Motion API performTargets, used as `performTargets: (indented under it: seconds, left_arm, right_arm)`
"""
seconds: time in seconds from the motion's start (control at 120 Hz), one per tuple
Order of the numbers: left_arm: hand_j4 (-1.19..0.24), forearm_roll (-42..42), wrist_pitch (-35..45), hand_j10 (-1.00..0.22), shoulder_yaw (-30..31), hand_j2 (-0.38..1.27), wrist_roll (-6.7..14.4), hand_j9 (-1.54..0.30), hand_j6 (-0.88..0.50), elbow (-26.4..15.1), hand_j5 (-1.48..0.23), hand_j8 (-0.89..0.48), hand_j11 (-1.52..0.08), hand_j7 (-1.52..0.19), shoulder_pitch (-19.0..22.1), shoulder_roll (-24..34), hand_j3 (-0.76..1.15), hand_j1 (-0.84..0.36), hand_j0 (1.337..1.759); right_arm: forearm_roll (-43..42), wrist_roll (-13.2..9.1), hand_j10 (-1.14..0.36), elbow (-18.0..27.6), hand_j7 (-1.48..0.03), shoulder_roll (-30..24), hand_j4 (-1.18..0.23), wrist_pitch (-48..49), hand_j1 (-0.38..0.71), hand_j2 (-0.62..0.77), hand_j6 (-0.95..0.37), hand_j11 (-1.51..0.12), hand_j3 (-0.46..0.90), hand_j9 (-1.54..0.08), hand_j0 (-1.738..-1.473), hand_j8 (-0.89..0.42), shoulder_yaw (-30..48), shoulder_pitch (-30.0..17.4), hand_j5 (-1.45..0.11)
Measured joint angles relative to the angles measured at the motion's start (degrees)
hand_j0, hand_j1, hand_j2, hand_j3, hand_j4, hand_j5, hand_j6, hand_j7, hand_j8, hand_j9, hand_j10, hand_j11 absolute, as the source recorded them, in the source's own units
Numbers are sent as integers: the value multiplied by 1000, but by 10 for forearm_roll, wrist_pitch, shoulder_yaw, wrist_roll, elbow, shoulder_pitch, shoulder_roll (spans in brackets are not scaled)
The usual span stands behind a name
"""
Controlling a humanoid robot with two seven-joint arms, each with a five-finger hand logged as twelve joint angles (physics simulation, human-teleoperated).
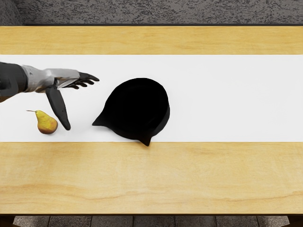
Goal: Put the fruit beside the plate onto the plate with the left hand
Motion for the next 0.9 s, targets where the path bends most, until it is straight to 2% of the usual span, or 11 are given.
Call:
performTargets:
  seconds: [0.167,0.25,0.367,0.683,0.9]
  left_arm:
    - [-73,96,43,-73,40,15,0,-90,-75,5,-90,-74,-90,-90,3,-44,0,268,1658]
    - [-74,128,58,-74,58,15,0,-91,-76,9,-92,-75,-91,-92,17,-48,0,266,1658]
    - [-78,152,75,-77,72,17,0,-95,-79,10,-95,-79,-95,-95,34,-42,0,264,1658]
    - [-89,218,145,-89,108,19,0,-109,-91,10,-109,-91,-109,-109,36,-41,0,251,1658]
    - [-92,247,156,-91,118,20,0,-111,-94,19,-112,-93,-111,-112,43,-44,0,249,1658]
  right_arm:
    - [0,0,0,0,0,0,-1,0,-349,0,-1,0,0,0,-1658,-1,0,0,0]
    - [0,0,0,0,0,0,-1,0,-349,0,-1,0,0,0,-1658,-1,0,0,0]
    - [0,0,0,0,0,0,-1,0,-349,0,-1,0,0,0,-1658,-1,0,0,0]
    - [0,0,0,0,0,0,-1,0,-349,0,-1,0,0,0,-1658,-1,0,0,0]
    - [-1,0,0,0,0,0,-1,0,-349,0,-1,0,0,0,-1658,-1,0,0,0]
